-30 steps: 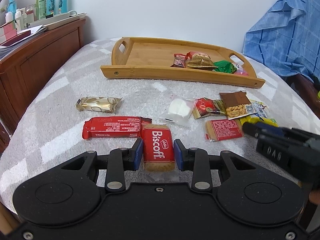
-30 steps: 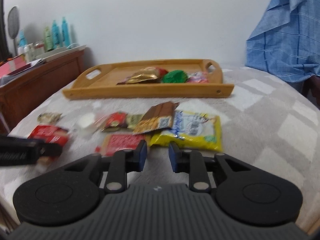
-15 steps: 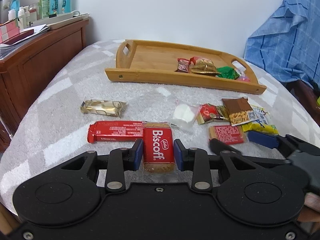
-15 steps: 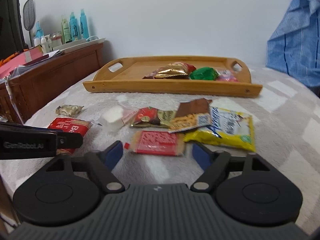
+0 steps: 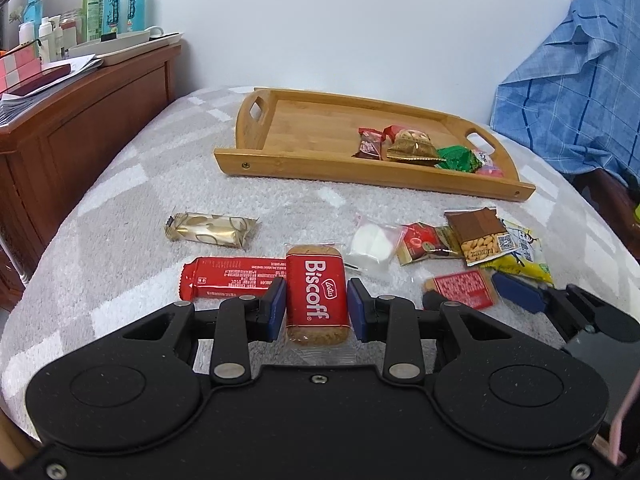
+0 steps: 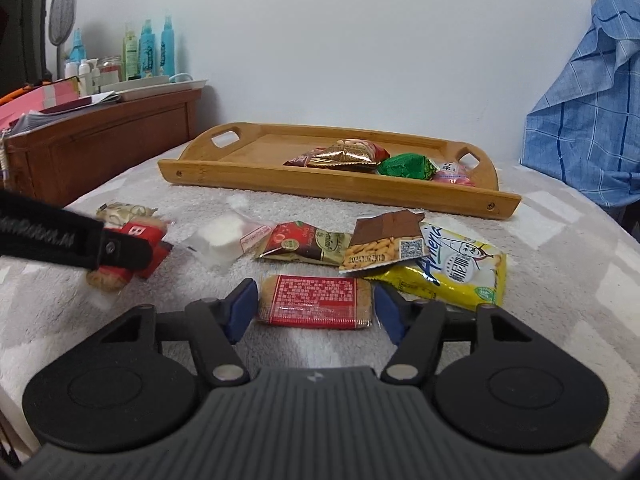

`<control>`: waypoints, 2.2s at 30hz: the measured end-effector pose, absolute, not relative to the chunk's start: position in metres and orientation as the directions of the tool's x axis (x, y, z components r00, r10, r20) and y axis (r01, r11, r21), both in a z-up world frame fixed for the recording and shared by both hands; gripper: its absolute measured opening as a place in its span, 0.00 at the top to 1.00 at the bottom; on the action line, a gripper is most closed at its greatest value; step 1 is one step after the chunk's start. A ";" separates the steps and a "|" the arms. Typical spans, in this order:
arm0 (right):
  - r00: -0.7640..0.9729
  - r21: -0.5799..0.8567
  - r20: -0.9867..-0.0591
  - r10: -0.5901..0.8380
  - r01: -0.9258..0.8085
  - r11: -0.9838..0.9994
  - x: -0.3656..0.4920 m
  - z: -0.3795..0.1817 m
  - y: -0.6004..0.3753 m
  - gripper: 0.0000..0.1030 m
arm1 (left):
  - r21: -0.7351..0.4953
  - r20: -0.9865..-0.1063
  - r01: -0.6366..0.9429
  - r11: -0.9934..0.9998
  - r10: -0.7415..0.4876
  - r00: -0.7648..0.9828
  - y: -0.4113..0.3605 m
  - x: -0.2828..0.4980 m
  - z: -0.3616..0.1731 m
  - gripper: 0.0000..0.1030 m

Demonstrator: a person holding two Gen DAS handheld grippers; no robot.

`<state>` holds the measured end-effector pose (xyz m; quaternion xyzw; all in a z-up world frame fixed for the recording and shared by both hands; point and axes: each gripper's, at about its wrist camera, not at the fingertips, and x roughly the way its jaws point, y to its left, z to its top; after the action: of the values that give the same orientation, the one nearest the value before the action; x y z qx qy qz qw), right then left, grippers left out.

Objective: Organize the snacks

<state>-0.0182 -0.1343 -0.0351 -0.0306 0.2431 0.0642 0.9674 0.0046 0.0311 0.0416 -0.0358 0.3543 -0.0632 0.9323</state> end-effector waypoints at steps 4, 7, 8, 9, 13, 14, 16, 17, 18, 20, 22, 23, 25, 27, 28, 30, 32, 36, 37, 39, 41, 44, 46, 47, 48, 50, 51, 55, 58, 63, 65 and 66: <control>0.873 -0.013 -0.474 0.117 -0.140 0.990 -0.025 -0.032 -0.138 0.62 | -0.112 -0.649 0.094 0.989 -0.144 0.747 0.030 0.005 0.045 0.70; 0.874 0.009 -0.474 0.107 -0.117 0.993 -0.026 -0.026 -0.145 0.72 | -0.109 -0.645 0.095 0.989 -0.143 0.751 0.030 0.006 0.047 0.70; 0.871 0.030 -0.478 0.113 -0.113 0.993 -0.026 -0.025 -0.149 0.72 | -0.110 -0.644 0.094 0.989 -0.143 0.752 0.029 0.007 0.048 0.70; 0.869 0.045 -0.481 0.116 -0.108 0.993 -0.025 -0.025 -0.152 0.67 | -0.111 -0.643 0.093 0.989 -0.143 0.752 0.030 0.007 0.048 0.70; 0.858 0.011 -0.501 0.117 -0.129 0.992 -0.029 -0.028 -0.154 0.51 | -0.106 -0.643 0.092 0.990 -0.138 0.753 0.029 0.007 0.048 0.70; 0.856 -0.013 -0.503 0.116 -0.142 0.990 -0.031 -0.028 -0.152 0.50 | -0.104 -0.646 0.092 0.990 -0.137 0.751 0.029 0.007 0.047 0.70; 0.855 -0.087 -0.505 0.118 -0.186 0.979 -0.034 -0.028 -0.148 0.48 | -0.100 -0.651 0.092 0.991 -0.135 0.747 0.029 0.007 0.045 0.70; 0.852 -0.125 -0.508 0.126 -0.218 0.968 -0.034 -0.027 -0.146 0.46 | -0.099 -0.653 0.092 0.991 -0.134 0.745 0.029 0.006 0.045 0.70; 0.838 -0.151 -0.524 0.153 -0.268 0.951 -0.032 -0.025 -0.145 0.45 | -0.097 -0.654 0.092 0.991 -0.134 0.744 0.029 0.006 0.044 0.70; 0.801 -0.161 -0.555 0.223 -0.366 0.916 -0.025 -0.019 -0.148 0.45 | -0.096 -0.655 0.094 0.991 -0.134 0.744 0.030 0.005 0.045 0.70; 0.746 -0.148 -0.594 0.301 -0.469 0.871 -0.017 -0.012 -0.152 0.45 | -0.095 -0.654 0.094 0.991 -0.133 0.744 0.031 0.003 0.046 0.70; 0.722 -0.166 -0.614 0.319 -0.513 0.842 -0.013 -0.009 -0.151 0.45 | -0.094 -0.655 0.095 0.991 -0.133 0.744 0.031 0.003 0.046 0.70; 0.687 -0.222 -0.646 0.332 -0.586 0.780 -0.006 -0.004 -0.148 0.44 | -0.094 -0.658 0.094 0.991 -0.133 0.741 0.031 0.001 0.045 0.70; 0.653 -0.244 -0.669 0.354 -0.644 0.726 0.001 0.000 -0.145 0.37 | -0.099 -0.666 0.103 0.990 -0.143 0.732 0.031 -0.003 0.043 0.70; 0.632 -0.244 -0.681 0.369 -0.671 0.700 0.005 0.001 -0.144 0.35 | -0.098 -0.670 0.111 0.989 -0.148 0.727 0.030 -0.005 0.042 0.70; 0.590 -0.237 -0.704 0.396 -0.721 0.652 0.011 0.001 -0.141 0.32 | -0.089 -0.681 0.132 0.987 -0.157 0.715 0.027 -0.010 0.039 0.70; 0.556 -0.230 -0.726 0.404 -0.750 0.620 0.017 -0.002 -0.135 0.32 | -0.086 -0.692 0.150 0.985 -0.167 0.702 0.024 -0.015 0.035 0.70; 0.563 -0.196 -0.716 0.413 -0.729 0.655 0.021 -0.007 -0.136 0.38 | -0.095 -0.705 0.161 0.982 -0.181 0.685 0.020 -0.016 0.027 0.70; 0.569 -0.170 -0.710 0.415 -0.711 0.682 0.021 -0.008 -0.138 0.41 | -0.096 -0.704 0.161 0.982 -0.182 0.686 0.019 -0.016 0.027 0.70; 0.583 -0.122 -0.697 0.417 -0.670 0.732 0.021 -0.009 -0.143 0.58 | -0.098 -0.700 0.163 0.982 -0.184 0.690 0.018 -0.014 0.028 0.70; 0.623 -0.104 -0.676 0.395 -0.611 0.785 0.017 -0.009 -0.146 0.63 | -0.099 -0.694 0.163 0.982 -0.186 0.696 0.017 -0.011 0.030 0.70; 0.665 -0.052 -0.646 0.375 -0.529 0.847 0.012 -0.009 -0.152 0.64 | -0.098 -0.684 0.164 0.982 -0.186 0.706 0.015 -0.007 0.033 0.70; 0.684 -0.025 -0.631 0.366 -0.489 0.872 0.009 -0.006 -0.155 0.64 | -0.095 -0.678 0.164 0.982 -0.184 0.712 0.013 -0.004 0.035 0.70; 0.683 -0.007 -0.632 0.365 -0.477 0.879 0.010 -0.006 -0.156 0.60 | -0.093 -0.675 0.165 0.982 -0.184 0.714 0.013 -0.003 0.036 0.70; 0.677 0.016 -0.637 0.370 -0.468 0.883 0.013 -0.007 -0.158 0.58 | -0.092 -0.674 0.165 0.982 -0.184 0.716 0.012 -0.002 0.036 0.70; 0.676 0.048 -0.633 0.377 -0.451 0.891 0.016 -0.010 -0.161 0.49 | -0.091 -0.672 0.164 0.982 -0.182 0.718 0.011 0.001 0.037 0.70; 0.680 0.052 -0.630 0.374 -0.444 0.895 0.017 -0.011 -0.162 0.47 | -0.089 -0.673 0.162 0.983 -0.179 0.718 0.010 0.001 0.037 0.70; 0.700 0.025 -0.614 0.363 -0.443 0.896 0.020 -0.015 -0.157 0.47 | -0.087 -0.675 0.156 0.984 -0.174 0.717 0.009 0.003 0.035 0.70; 0.717 -0.002 -0.606 0.345 -0.435 0.900 0.015 -0.018 -0.152 0.73 | -0.086 -0.675 0.151 0.985 -0.169 0.718 0.009 0.003 0.035 0.70; 0.759 0.015 -0.563 0.328 -0.387 0.922 0.007 -0.010 -0.153 0.91 | -0.081 -0.643 0.158 0.984 -0.172 0.746 0.007 -0.001 0.048 0.84; 0.773 0.035 -0.534 0.342 -0.384 0.923 0.006 -0.002 -0.156 0.91 | -0.086 -0.628 0.161 0.983 -0.180 0.757 0.006 0.000 0.055 0.85; 0.782 0.046 -0.518 0.346 -0.378 0.925 0.005 0.002 -0.158 0.91 | -0.087 -0.624 0.164 0.983 -0.182 0.760 0.006 0.002 0.057 0.86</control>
<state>0.0054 -0.1578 0.0024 -0.0303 0.2684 0.1918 0.9435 0.0016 0.0060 0.0570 -0.0134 0.3337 -0.0921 0.9381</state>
